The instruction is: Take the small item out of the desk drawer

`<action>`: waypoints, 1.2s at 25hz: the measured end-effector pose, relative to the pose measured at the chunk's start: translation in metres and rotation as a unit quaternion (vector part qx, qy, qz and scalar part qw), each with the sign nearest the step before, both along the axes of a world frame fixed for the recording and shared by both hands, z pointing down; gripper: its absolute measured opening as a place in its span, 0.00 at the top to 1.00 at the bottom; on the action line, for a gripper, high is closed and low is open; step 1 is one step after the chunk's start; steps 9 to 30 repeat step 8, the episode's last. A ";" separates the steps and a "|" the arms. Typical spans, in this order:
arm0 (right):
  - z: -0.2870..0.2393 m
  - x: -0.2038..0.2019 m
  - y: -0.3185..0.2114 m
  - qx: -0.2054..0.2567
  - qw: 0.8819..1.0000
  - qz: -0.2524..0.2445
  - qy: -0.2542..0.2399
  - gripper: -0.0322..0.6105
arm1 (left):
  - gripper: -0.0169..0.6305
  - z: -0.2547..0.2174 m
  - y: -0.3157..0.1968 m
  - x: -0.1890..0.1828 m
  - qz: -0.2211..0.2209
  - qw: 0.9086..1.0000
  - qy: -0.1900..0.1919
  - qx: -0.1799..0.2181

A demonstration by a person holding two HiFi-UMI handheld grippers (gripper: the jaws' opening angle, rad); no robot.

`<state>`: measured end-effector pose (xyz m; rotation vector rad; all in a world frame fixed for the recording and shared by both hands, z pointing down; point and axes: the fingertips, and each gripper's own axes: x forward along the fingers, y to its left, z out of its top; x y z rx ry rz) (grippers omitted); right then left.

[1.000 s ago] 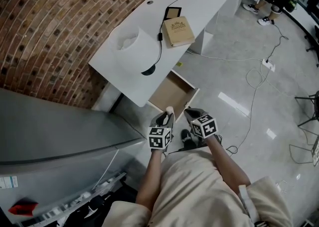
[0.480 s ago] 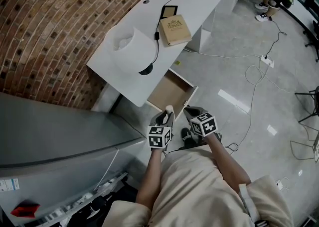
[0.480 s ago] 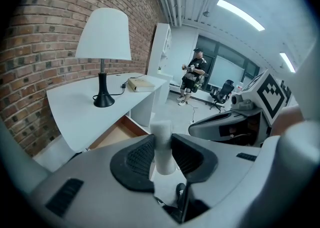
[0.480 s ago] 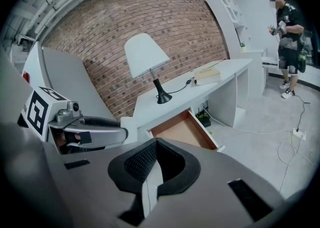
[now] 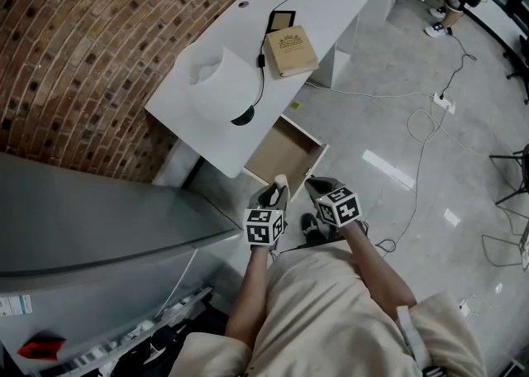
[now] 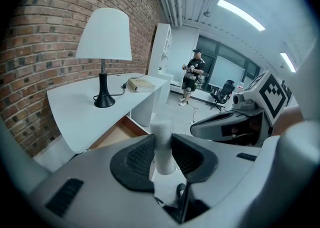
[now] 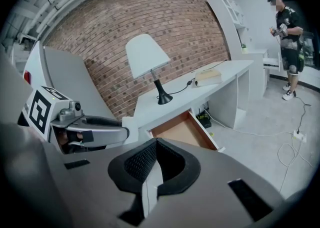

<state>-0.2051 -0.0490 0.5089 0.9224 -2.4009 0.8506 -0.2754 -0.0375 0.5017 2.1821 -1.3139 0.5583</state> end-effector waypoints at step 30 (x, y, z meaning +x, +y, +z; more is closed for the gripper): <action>-0.002 0.014 -0.006 0.011 1.000 0.014 0.007 0.91 | 0.79 0.006 -0.001 0.009 0.008 1.000 0.002 -0.009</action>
